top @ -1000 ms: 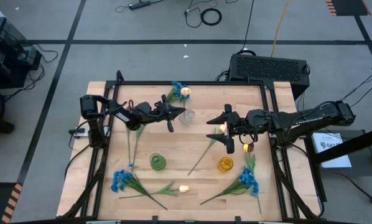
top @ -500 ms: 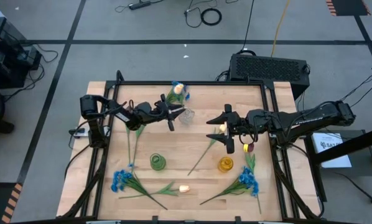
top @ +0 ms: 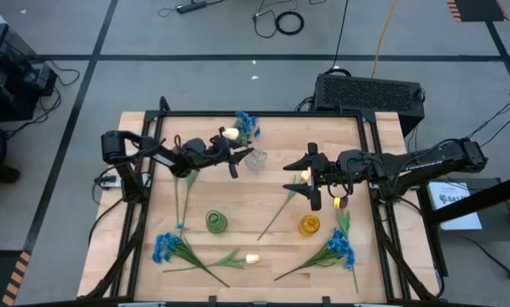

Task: Sort flowers into vase by color
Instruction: Put the top pink flower into the transparent vase

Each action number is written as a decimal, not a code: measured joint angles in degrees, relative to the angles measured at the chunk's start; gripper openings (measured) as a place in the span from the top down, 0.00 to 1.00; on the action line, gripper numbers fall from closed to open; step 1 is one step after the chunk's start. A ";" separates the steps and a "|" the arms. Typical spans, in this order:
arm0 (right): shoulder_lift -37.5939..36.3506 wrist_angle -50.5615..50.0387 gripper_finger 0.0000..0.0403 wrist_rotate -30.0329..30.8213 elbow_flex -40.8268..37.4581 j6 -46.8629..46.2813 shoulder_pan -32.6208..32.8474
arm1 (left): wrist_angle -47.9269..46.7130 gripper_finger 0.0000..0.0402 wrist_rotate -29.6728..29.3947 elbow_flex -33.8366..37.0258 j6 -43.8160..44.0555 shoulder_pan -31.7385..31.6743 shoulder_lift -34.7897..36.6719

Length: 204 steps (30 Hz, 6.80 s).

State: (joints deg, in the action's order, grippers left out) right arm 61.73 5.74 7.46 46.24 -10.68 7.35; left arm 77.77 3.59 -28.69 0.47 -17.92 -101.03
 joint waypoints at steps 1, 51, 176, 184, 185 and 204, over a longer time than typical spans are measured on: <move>0.00 0.00 0.36 0.00 0.00 0.00 0.00 | -1.58 0.69 0.39 0.00 0.25 -0.09 0.75; 14.93 -37.42 0.43 15.15 15.23 -43.01 2.27 | -86.37 0.69 1.27 0.04 2.77 13.40 52.32; 42.80 -57.13 0.96 16.50 36.60 -51.23 -11.80 | -87.83 0.69 -0.41 0.04 -2.34 15.66 52.28; 42.77 -66.74 0.96 22.15 49.31 -47.11 -11.71 | -87.83 0.69 -0.41 0.04 -2.34 15.66 52.30; 42.77 -68.03 0.96 22.72 50.83 -46.88 -11.55 | -87.83 0.69 -0.41 0.04 -2.34 15.66 52.30; 42.63 -72.86 0.96 34.30 81.52 -18.26 -10.34 | -87.85 0.69 -0.39 0.04 0.61 15.70 52.30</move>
State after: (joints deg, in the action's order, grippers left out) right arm 104.37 -67.12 41.77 127.76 -28.94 -2.99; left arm -10.09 3.19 -28.64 1.08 -2.22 -48.73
